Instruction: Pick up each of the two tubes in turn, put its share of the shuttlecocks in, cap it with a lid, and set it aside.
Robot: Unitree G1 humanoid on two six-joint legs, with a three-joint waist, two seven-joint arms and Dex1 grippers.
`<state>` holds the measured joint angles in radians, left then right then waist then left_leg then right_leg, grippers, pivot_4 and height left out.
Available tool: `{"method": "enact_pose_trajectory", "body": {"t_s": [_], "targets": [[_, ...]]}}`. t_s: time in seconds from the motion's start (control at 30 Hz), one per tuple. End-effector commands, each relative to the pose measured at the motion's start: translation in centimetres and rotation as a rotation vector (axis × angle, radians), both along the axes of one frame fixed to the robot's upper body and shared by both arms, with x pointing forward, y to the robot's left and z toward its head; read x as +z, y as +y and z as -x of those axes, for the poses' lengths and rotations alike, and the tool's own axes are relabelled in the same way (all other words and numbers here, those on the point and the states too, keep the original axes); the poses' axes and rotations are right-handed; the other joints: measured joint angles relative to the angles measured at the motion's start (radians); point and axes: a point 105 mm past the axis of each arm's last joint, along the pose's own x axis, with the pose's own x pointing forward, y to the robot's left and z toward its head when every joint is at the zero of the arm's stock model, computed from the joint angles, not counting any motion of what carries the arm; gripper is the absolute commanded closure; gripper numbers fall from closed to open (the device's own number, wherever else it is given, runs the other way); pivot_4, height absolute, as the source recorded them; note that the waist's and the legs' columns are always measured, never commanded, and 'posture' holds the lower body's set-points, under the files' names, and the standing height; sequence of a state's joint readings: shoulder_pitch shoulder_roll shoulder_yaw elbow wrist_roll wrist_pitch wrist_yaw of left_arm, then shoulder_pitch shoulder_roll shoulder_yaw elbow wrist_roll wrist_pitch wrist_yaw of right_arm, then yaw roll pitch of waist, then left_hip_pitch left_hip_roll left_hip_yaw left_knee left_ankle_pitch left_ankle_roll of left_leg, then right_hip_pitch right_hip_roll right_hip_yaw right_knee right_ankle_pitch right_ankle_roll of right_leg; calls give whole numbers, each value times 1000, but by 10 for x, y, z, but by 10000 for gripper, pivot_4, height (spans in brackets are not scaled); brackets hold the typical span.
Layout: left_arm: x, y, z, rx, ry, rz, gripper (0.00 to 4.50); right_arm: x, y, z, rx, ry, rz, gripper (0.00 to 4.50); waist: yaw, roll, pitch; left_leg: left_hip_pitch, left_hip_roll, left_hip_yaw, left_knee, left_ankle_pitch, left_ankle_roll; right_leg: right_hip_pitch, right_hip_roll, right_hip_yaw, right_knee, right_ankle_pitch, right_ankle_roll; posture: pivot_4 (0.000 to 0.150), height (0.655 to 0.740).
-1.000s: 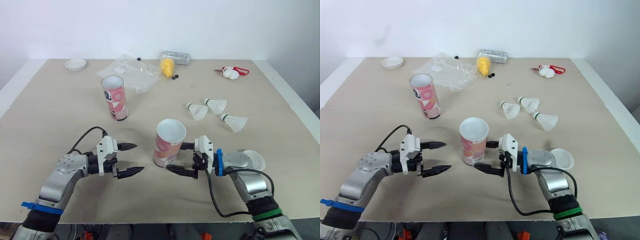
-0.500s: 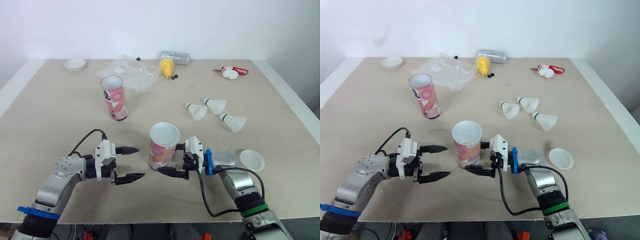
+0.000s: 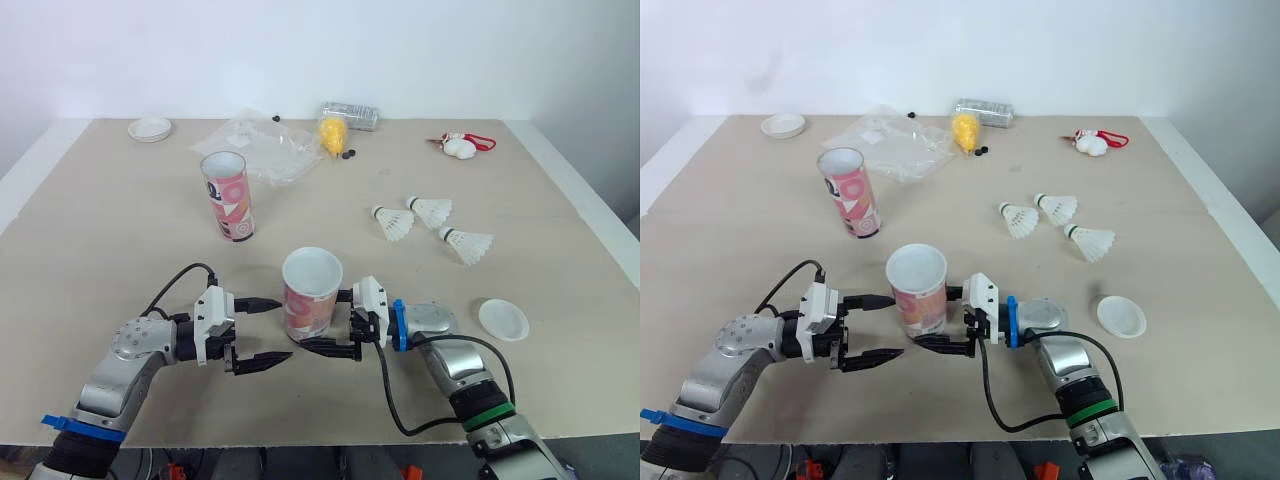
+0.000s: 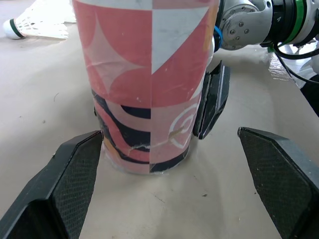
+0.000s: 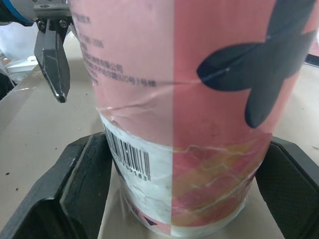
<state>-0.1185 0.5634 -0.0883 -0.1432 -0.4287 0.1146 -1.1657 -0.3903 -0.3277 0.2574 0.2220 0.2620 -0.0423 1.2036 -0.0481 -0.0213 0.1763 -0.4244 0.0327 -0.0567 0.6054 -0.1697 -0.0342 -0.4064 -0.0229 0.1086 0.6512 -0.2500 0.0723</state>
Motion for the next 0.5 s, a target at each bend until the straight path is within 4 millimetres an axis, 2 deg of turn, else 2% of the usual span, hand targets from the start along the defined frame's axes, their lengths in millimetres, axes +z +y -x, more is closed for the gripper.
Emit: {"method": "enact_pose_trajectory", "body": {"t_s": [0.03, 0.17, 0.5], "targets": [[9, 0, 1, 4, -35, 36, 0, 5, 2, 0, 15, -30, -10, 2725, 0, 0, 0, 0, 0, 0, 0, 0, 0, 0, 0, 0, 0, 0, 0, 1500, 7400], [10, 0, 1, 17, -49, 55, 0, 6, 1, -1, 16, -31, -15, 14114, 0, 0, 0, 0, 0, 0, 0, 0, 0, 0, 0, 0, 0, 0, 0, 1500, 7400], [5, 1, -2, 40, -77, 44, 0, 13, -1, 2, 10, -31, -28, 15105, 0, 0, 0, 1, 0, 0, 1, 0, 0, 1, 0, 0, 0, 1, 0, 1500, 7400]]}}
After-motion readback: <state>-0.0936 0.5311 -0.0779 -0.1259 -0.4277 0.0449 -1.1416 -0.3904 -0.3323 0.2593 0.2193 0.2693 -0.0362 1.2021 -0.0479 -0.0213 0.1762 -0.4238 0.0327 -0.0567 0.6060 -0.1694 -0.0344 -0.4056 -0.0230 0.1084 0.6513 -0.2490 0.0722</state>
